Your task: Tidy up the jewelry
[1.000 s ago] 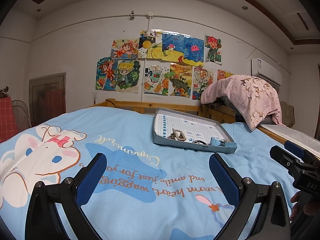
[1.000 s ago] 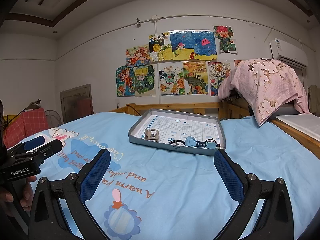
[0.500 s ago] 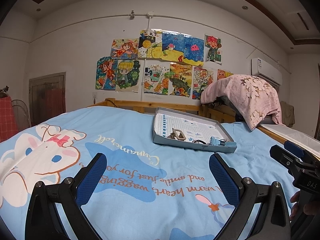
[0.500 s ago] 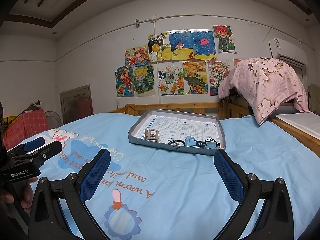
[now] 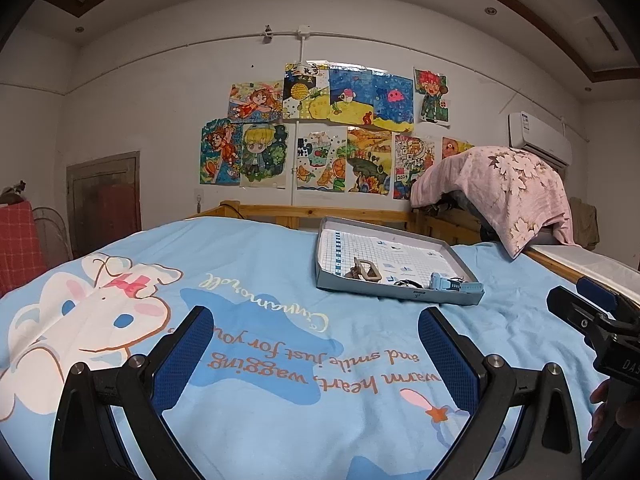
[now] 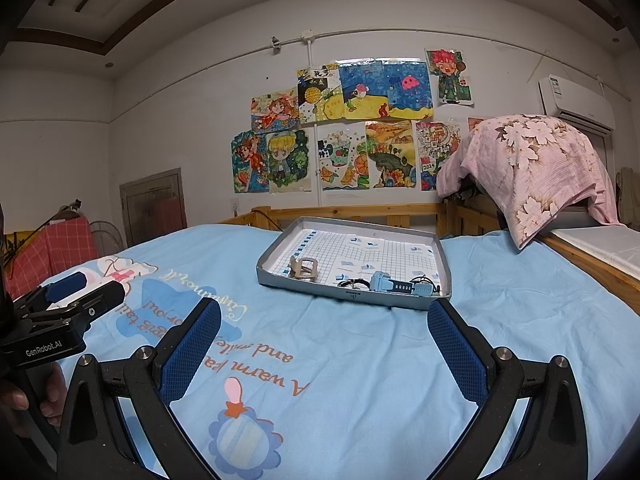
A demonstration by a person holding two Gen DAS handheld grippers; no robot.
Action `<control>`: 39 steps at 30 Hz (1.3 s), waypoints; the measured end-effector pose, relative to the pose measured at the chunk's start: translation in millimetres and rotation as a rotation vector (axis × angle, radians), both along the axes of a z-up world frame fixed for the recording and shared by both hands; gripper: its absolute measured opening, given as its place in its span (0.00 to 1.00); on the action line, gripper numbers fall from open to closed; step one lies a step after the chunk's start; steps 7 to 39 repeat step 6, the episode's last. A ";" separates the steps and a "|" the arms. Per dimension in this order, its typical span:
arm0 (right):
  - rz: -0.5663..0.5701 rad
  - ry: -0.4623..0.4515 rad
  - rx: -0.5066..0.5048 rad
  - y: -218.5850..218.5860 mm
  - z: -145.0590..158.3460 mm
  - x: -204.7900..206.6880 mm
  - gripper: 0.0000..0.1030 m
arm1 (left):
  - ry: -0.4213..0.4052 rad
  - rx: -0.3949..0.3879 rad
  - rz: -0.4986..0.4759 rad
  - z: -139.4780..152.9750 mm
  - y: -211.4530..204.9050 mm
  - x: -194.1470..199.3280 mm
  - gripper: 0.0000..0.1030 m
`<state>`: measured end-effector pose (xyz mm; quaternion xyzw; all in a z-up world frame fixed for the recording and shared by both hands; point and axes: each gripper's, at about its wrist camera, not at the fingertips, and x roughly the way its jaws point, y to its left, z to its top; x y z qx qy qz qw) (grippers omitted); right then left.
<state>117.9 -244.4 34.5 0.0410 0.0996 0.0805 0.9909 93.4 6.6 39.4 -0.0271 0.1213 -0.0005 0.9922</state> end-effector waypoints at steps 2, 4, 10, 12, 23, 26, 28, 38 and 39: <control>-0.001 -0.001 0.000 0.2 0.1 0.0 0.99 | -0.001 0.005 0.000 -0.1 0.5 -0.2 1.00; -0.001 0.000 0.001 0.1 0.0 -0.1 0.99 | 0.000 0.003 -0.002 0.0 0.3 -0.1 1.00; -0.001 0.000 0.000 0.1 0.1 0.0 0.99 | -0.002 0.001 0.000 0.1 0.4 -0.2 1.00; -0.001 0.000 0.000 0.1 0.1 0.0 0.99 | -0.002 0.001 0.000 0.1 0.4 -0.2 1.00; -0.001 0.000 0.000 0.1 0.1 0.0 0.99 | -0.002 0.001 0.000 0.1 0.4 -0.2 1.00; -0.001 0.000 0.000 0.1 0.1 0.0 0.99 | -0.002 0.001 0.000 0.1 0.4 -0.2 1.00; -0.001 0.000 0.000 0.1 0.1 0.0 0.99 | -0.002 0.001 0.000 0.1 0.4 -0.2 1.00; -0.001 0.000 0.000 0.1 0.1 0.0 0.99 | -0.002 0.001 0.000 0.1 0.4 -0.2 1.00; -0.001 0.000 0.000 0.1 0.1 0.0 0.99 | -0.002 0.001 0.000 0.1 0.4 -0.2 1.00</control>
